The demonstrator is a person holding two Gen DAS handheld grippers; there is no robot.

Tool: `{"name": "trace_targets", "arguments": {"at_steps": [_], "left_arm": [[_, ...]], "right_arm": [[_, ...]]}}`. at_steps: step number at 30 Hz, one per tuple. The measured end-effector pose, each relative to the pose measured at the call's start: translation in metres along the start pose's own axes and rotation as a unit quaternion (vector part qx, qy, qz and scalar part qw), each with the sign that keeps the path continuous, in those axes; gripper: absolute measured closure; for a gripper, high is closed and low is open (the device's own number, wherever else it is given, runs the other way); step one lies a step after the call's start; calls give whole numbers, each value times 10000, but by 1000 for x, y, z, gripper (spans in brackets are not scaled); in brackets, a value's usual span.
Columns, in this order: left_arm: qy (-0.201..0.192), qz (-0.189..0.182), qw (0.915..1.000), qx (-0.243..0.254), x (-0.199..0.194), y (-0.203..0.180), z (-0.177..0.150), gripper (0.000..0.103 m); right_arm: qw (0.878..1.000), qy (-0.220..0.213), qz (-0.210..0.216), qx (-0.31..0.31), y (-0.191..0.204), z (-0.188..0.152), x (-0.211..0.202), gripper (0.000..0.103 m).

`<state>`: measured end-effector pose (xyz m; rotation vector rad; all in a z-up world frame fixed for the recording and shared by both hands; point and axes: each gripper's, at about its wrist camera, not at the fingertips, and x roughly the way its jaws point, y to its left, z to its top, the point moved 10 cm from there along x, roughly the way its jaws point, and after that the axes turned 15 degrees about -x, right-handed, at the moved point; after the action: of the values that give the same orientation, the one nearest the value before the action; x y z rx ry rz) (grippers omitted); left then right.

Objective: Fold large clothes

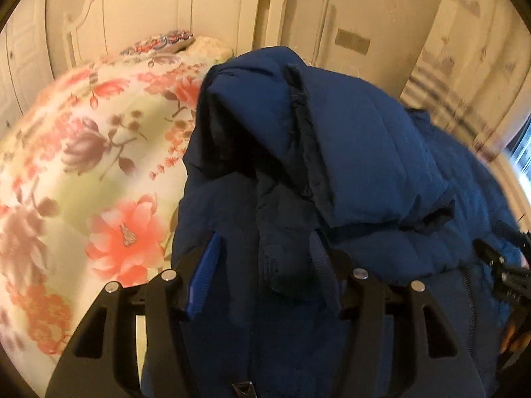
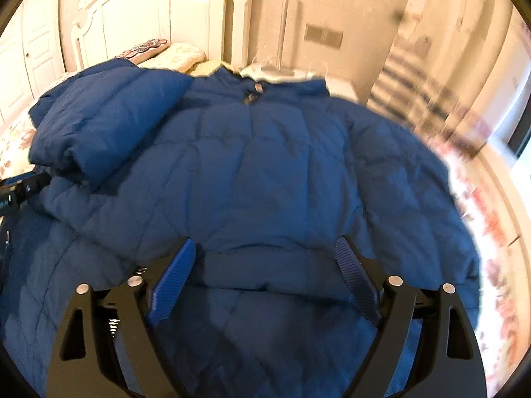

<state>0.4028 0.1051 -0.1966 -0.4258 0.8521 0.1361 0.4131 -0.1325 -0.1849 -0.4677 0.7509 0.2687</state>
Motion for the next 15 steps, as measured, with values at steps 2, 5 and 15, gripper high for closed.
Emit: {"name": "trace_targets", "arguments": {"at_steps": [2,5,15], "left_arm": [[-26,-207,9994,-278,-3,6,3,46],[-105,-342,9975,-606,-7,16,7,48],[-1662,44,9650,-2027,-62,79,41,27]], "right_arm": [[9979,-368,-16,-536,27,24,-17,21],[9869,-664,-122,-1464,76,59,-26,21],[9747,-499,213,-2166,155,109,23,18]]}}
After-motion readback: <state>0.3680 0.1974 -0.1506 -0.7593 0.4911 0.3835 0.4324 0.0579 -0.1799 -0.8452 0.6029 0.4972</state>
